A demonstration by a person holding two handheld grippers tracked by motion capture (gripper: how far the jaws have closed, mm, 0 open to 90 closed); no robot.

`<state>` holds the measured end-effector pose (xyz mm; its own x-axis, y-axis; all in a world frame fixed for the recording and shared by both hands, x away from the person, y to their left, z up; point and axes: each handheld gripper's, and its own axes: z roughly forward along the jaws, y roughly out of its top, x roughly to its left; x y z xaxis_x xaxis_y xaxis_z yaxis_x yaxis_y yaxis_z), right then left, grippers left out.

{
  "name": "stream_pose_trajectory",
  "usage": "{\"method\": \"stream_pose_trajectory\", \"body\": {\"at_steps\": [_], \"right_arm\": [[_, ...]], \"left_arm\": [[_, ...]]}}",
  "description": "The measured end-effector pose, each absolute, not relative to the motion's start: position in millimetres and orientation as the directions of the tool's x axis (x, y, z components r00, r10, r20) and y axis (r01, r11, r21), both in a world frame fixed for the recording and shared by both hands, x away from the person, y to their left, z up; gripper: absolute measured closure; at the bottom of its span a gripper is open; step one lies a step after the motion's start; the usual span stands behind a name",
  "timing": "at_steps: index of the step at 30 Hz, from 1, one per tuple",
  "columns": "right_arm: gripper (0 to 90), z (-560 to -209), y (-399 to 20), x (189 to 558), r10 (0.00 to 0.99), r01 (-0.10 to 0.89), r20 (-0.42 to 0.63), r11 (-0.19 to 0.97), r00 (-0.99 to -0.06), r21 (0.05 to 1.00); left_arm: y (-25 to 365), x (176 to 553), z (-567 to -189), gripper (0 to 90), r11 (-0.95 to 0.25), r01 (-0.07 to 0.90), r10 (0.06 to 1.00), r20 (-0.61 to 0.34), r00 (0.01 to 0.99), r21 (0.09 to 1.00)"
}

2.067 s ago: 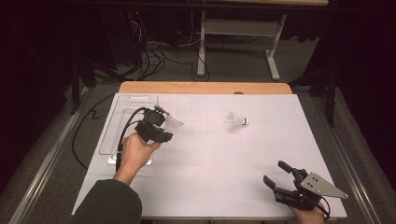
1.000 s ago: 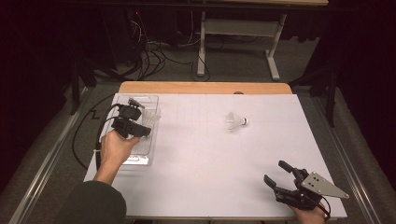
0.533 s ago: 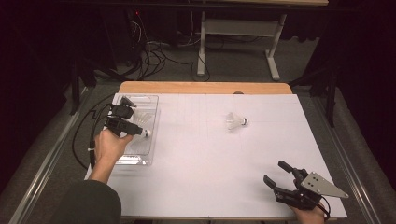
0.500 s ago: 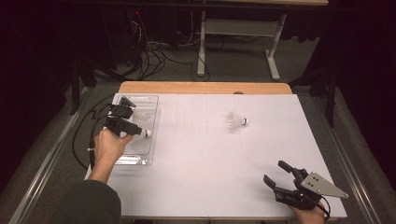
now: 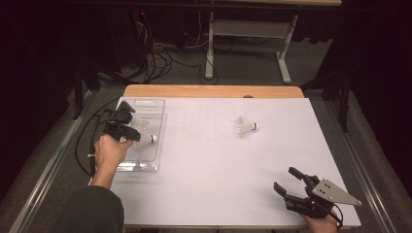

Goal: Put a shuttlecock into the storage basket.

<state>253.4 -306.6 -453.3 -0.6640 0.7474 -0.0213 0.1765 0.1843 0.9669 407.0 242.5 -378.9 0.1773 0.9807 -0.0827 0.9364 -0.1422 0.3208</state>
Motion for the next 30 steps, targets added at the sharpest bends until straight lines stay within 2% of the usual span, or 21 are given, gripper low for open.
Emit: {"method": "stream_pose_trajectory", "body": {"at_steps": [10, 24, 30], "right_arm": [[25.4, -453.4, -306.4, 253.4, 0.747, 0.178, -0.020, 0.184, -0.665, 0.967], [25.4, -453.5, -306.1, 253.4, 0.745, 0.177, -0.020, 0.184, -0.667, 0.967], [25.4, -453.6, -305.1, 253.7, 0.744, 0.176, -0.022, 0.186, -0.668, 0.967]], "left_arm": [[244.4, 411.0, -383.3, 63.5, -0.126, 0.945, 0.987, -0.060, 0.151, 0.303], [244.4, 409.4, -387.1, 45.0, -0.134, 0.938, 0.987, -0.045, 0.156, 0.319], [249.0, 406.4, -385.3, 40.1, -0.123, 0.932, 0.988, -0.043, 0.146, 0.342]]}}
